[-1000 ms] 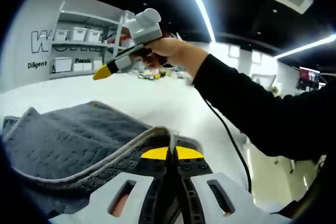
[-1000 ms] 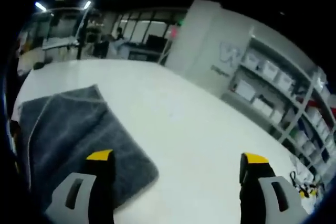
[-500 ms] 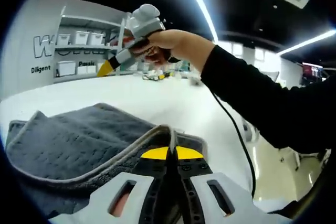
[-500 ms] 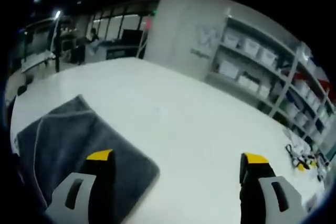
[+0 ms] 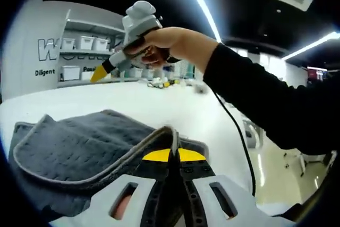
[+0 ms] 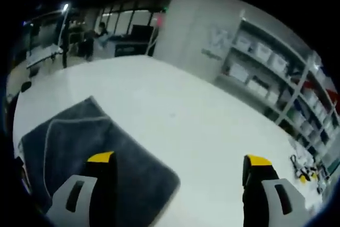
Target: Open the folded towel by lifting each exposed corner and separating the folded layers until the towel lies flat within the target outline without major curled edges
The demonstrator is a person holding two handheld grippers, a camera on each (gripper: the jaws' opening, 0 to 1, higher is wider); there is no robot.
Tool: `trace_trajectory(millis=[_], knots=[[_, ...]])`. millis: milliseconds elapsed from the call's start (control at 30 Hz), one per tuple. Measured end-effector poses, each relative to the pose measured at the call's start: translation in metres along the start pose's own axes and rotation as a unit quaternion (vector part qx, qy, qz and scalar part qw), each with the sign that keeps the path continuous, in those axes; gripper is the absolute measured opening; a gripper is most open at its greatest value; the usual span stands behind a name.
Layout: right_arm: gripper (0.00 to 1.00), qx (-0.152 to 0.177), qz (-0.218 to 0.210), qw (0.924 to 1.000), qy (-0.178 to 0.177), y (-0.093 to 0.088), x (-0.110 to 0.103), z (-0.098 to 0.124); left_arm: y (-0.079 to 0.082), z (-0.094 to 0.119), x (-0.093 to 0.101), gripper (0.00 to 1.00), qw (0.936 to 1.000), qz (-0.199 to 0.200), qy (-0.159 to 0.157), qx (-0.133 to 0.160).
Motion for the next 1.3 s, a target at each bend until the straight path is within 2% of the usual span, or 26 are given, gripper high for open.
trace_trajectory(millis=[133,267,367,500,600,733,867,1000,1133,1233,1300], knots=[[0.99,-0.008,0.021,0.9997,0.008,0.007,-0.016,0.0,0.0,0.002,0.002,0.02,1.0,-0.001,0.002,0.005],[0.99,-0.014,0.05,0.9983,0.025,0.012,-0.043,-0.002,0.002,0.006,0.001,0.02,0.9999,-0.004,0.003,0.01],[0.97,-0.006,0.06,0.9977,0.032,0.019,-0.061,-0.004,0.002,0.009,-0.001,0.02,0.9999,-0.003,0.006,0.012],[0.97,-0.013,0.072,0.9958,0.055,0.02,-0.087,-0.009,-0.001,0.013,-0.005,0.02,0.9999,0.005,0.008,0.013],[0.98,-0.023,0.096,0.9929,0.066,0.022,-0.103,-0.012,-0.001,0.017,-0.006,0.02,0.9998,0.009,0.009,0.017],[0.98,-0.024,0.106,0.9913,0.075,0.029,-0.118,-0.012,0.001,0.022,-0.007,0.02,0.9996,0.012,0.01,0.023],[0.97,-0.024,0.119,0.9905,0.065,0.034,-0.121,-0.013,0.002,0.029,-0.009,0.02,0.9992,0.019,0.01,0.033],[0.95,-0.038,0.132,0.9861,0.094,0.028,-0.147,-0.016,0.002,0.033,-0.011,0.02,0.999,0.019,0.01,0.038],[0.95,-0.067,0.168,0.9767,0.116,0.01,-0.175,-0.024,0.001,0.034,-0.01,0.02,0.9989,0.022,0.007,0.041],[0.94,-0.072,0.173,0.9742,0.127,0.001,-0.194,-0.028,0.002,0.037,-0.007,0.02,0.9988,0.021,0.002,0.043],[0.93,-0.076,0.188,0.9704,0.131,0.002,-0.2,-0.034,0.001,0.038,-0.007,0.02,0.9989,0.02,0.001,0.044]])
Point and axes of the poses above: the point that each gripper's makers call its tool centre point, and the gripper's own axes: z roughly backward along the fingers, x roughly to its right, y roughly out of its top, the point moved 5 cm from there along z, roughly backward along the fingers, and after that the axes turned 15 degrees about -z, right-handed, at the moved point
